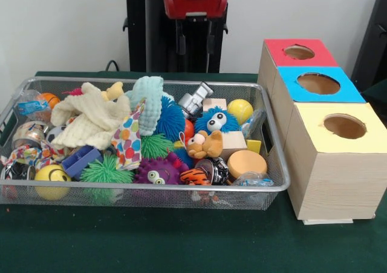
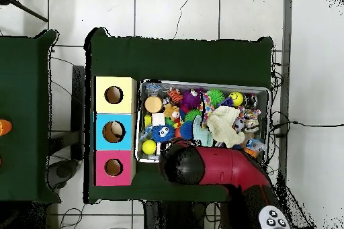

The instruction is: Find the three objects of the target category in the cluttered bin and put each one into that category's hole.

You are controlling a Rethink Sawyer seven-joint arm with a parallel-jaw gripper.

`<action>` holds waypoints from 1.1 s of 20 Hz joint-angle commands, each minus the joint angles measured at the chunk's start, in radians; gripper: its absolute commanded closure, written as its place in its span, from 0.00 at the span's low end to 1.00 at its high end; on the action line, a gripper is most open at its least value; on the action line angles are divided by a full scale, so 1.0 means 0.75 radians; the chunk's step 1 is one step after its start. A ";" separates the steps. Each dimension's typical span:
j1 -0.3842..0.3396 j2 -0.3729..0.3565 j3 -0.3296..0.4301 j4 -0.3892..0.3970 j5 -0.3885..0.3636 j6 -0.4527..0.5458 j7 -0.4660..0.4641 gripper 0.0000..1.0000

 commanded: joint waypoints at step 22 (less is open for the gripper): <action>-0.274 0.039 0.251 -0.152 -0.129 0.258 -0.232 0.00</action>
